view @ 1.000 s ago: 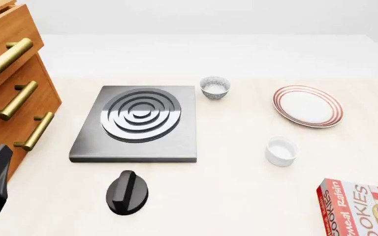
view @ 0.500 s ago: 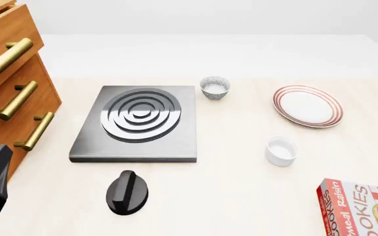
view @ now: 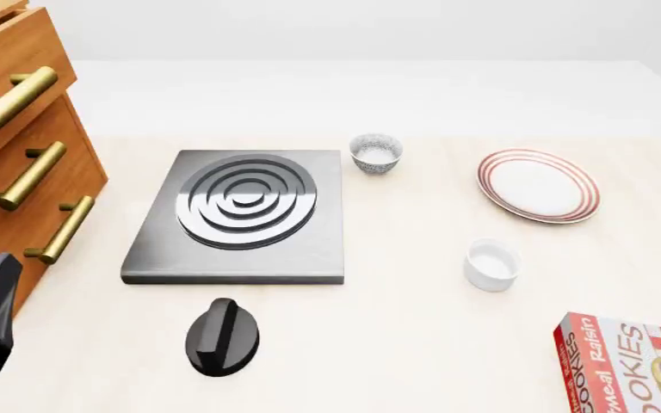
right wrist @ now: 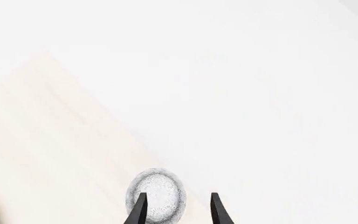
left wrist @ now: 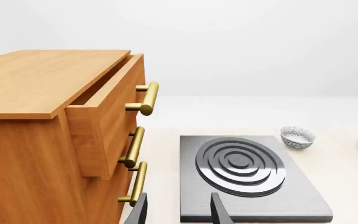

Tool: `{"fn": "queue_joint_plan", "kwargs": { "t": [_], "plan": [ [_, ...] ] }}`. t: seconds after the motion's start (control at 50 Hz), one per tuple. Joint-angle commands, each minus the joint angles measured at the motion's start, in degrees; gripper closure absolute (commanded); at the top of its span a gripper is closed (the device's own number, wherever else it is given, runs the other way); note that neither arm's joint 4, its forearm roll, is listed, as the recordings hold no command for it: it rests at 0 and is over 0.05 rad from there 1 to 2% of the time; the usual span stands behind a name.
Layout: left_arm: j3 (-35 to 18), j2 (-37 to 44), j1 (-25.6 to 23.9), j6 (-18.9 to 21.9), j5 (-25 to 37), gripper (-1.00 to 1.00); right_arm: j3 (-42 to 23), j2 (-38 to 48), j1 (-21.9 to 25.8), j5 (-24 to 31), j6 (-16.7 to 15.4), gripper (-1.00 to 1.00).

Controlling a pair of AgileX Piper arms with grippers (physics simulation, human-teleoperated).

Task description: Pick the akita bowl next to the cookies box and place it on the plate.

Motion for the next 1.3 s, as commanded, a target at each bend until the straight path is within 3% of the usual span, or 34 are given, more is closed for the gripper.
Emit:
{"fn": "queue_joint_plan", "kwargs": {
  "t": [0.02, 0.5, 1.3],
  "plan": [
    [0.0, 0.0, 0.0, 0.0, 0.0, -1.0, 0.7, 2.0, 0.6, -1.4, -0.2, -1.0],
    [0.0, 0.0, 0.0, 0.0, 0.0, -1.0, 2.8, 7.6, -0.1, -4.3, -1.9, -1.0],
    [0.0, 0.0, 0.0, 0.0, 0.0, -1.0, 3.0, 14.4, -0.2, -4.1, -3.8, -1.0]
  ]
}}
